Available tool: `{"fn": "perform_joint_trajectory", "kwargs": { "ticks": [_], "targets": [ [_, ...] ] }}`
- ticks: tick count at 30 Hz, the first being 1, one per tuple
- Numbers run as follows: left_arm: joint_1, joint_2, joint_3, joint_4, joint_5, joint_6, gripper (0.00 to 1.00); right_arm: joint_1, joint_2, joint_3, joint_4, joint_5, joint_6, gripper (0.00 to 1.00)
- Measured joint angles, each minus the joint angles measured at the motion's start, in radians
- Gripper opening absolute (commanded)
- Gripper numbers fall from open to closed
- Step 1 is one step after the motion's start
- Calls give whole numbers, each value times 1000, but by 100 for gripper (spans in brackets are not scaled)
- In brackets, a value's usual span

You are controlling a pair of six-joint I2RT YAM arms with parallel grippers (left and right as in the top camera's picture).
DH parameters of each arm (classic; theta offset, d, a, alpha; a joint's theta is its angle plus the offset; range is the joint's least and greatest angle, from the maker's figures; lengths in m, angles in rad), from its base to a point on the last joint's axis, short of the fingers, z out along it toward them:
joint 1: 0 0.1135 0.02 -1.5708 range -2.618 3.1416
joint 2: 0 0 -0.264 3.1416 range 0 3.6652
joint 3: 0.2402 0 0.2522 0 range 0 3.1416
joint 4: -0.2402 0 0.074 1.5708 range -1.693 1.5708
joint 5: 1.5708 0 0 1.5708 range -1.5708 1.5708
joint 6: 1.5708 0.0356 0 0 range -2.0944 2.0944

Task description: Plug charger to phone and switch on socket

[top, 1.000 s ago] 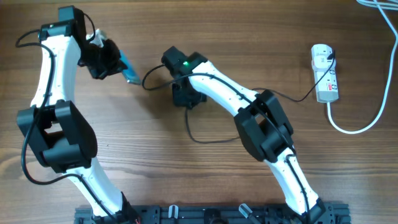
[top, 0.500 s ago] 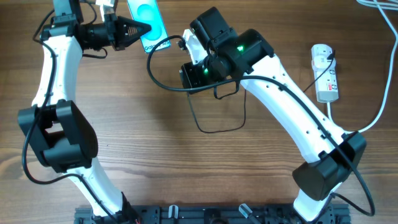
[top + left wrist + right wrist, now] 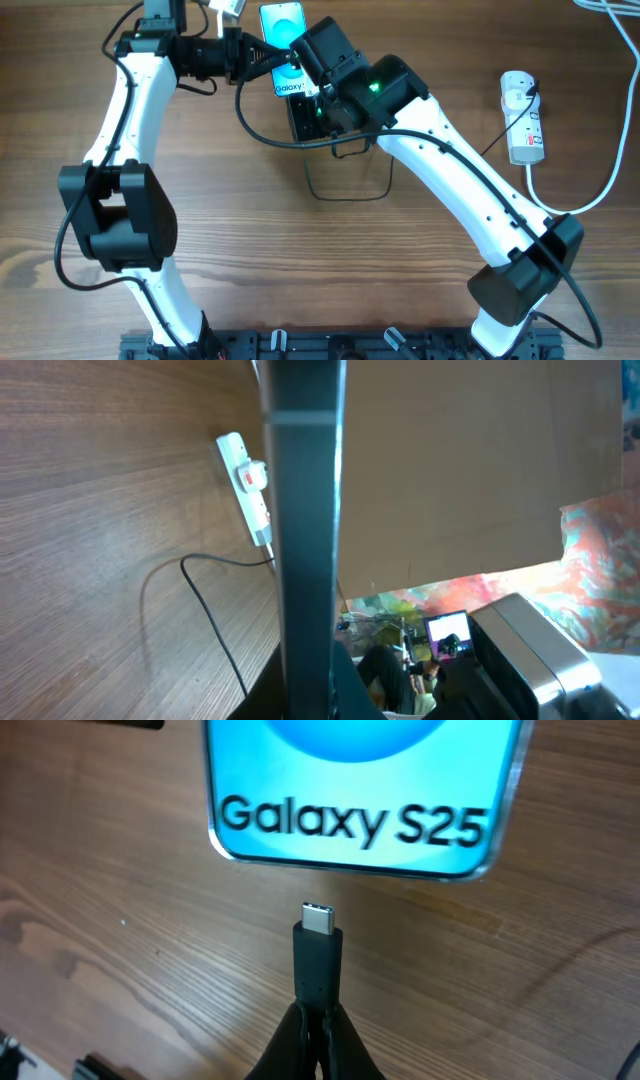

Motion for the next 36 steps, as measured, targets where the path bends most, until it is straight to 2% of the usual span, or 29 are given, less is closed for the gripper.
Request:
{"fn": "perform_joint_trajectory", "kwargs": {
  "ticks": [36],
  "targets": [
    [5, 0, 0, 19, 95, -31, 4, -12, 0, 0, 31, -25, 6, 4]
  ]
}}
